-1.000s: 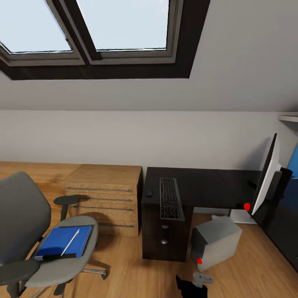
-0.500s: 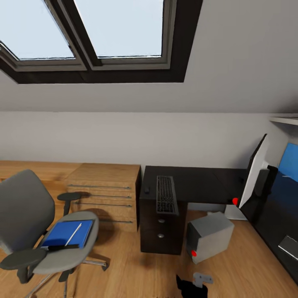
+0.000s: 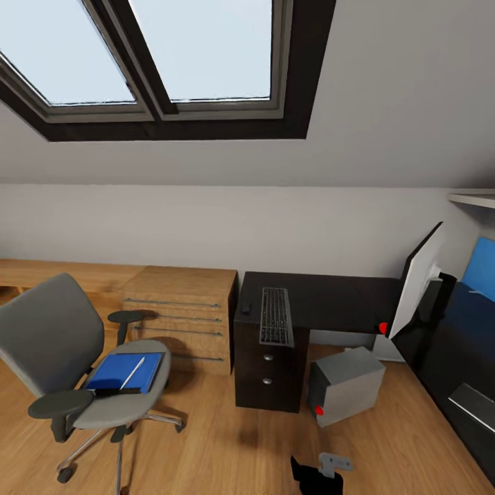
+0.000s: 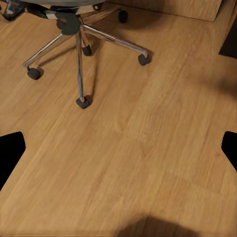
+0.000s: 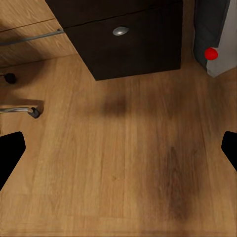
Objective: In the bedroom, organize the workspace by keeping the computer under the desk, ensuring the monitor is on the desk, placing the keyboard on the desk next to the monitor, placing the mouse on the desk next to the keyboard, moving the folder from the swivel chair onto the desk next to the mouse, stacking the notebook on top of the folder with the pen on top of the notebook, and positioning the swivel chair next to the desk.
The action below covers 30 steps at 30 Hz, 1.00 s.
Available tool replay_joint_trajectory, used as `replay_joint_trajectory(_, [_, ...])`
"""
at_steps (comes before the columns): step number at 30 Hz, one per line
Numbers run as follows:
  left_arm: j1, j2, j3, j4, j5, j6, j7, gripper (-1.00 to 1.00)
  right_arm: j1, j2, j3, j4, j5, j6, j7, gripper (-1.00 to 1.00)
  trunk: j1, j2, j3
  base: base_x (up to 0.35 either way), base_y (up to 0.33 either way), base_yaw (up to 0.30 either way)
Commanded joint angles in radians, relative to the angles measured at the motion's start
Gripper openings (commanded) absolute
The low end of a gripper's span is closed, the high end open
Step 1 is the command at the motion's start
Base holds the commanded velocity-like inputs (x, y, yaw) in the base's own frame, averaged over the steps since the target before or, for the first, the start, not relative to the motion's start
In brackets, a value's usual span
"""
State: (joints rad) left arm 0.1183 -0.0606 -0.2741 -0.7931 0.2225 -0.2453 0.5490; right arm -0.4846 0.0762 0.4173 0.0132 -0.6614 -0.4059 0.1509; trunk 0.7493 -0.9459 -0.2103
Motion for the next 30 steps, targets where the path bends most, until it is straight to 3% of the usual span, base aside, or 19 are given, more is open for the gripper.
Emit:
replay_joint_trajectory(1, [0.000, 0.000, -0.004, -0.001, 0.011, -0.007, 0.003, 1.00, -0.001, 0.000, 0.005, 0.002, -0.010, -0.004, 0.007, 1.00, 0.000, -0.001, -0.002, -0.004, -0.003, 0.051])
replay_joint_trajectory(7, [0.000, -0.001, -0.004, 0.002, 0.011, -0.009, 0.000, 1.00, -0.001, -0.002, 0.003, 0.002, -0.010, -0.012, 0.008, 1.00, 0.000, -0.001, -0.003, -0.002, -0.001, 0.019])
replay_joint_trajectory(15, [0.000, 0.001, -0.004, 0.007, 0.012, -0.007, -0.005, 1.00, 0.001, -0.003, 0.003, 0.003, -0.010, -0.089, 0.009, 1.00, 0.000, -0.001, -0.004, 0.000, 0.000, 0.001])
replay_joint_trajectory(18, [0.000, 0.003, -0.001, 0.009, 0.014, -0.007, -0.005, 1.00, -0.002, -0.016, -0.002, -0.038, -0.013, -0.101, 0.007, 1.00, 0.000, -0.001, -0.004, 0.000, 0.000, 0.000])
replay_joint_trajectory(23, [0.000, 0.004, 0.000, 0.009, 0.014, -0.009, -0.004, 1.00, -0.016, -0.058, -0.004, -0.191, -0.015, -0.076, -0.035, 1.00, 0.000, -0.001, -0.004, 0.000, 0.000, 0.000])
replay_joint_trajectory(24, [0.000, 0.004, 0.001, 0.009, 0.014, -0.009, -0.004, 1.00, -0.023, -0.082, -0.005, -0.304, -0.016, -0.030, -0.082, 1.00, 0.000, -0.001, -0.004, 0.000, 0.000, 0.000])
replay_joint_trajectory(25, [0.000, 0.004, 0.001, 0.009, 0.014, -0.009, -0.004, 1.00, -0.024, -0.091, -0.005, -0.348, -0.016, -0.005, -0.103, 1.00, 0.000, -0.001, -0.004, 0.000, 0.000, 0.000])
replay_joint_trajectory(27, [0.000, 0.006, 0.001, 0.009, 0.014, -0.010, -0.004, 1.00, -0.028, -0.148, -0.008, -0.644, -0.015, 0.244, -0.265, 1.00, 0.000, -0.001, -0.004, 0.000, 0.000, 0.000])
replay_joint_trajectory(29, [0.000, 0.006, 0.001, 0.009, 0.014, -0.010, -0.004, 1.00, -0.029, -0.167, -0.020, -0.737, -0.015, 0.347, -0.324, 1.00, 0.000, -0.001, -0.004, 0.000, 0.000, 0.000])
replay_joint_trajectory(30, [0.000, 0.006, 0.001, 0.009, 0.014, -0.010, -0.004, 1.00, -0.030, -0.183, -0.044, -0.821, -0.016, 0.449, -0.379, 1.00, 0.000, -0.001, -0.004, 0.000, 0.000, 0.000])
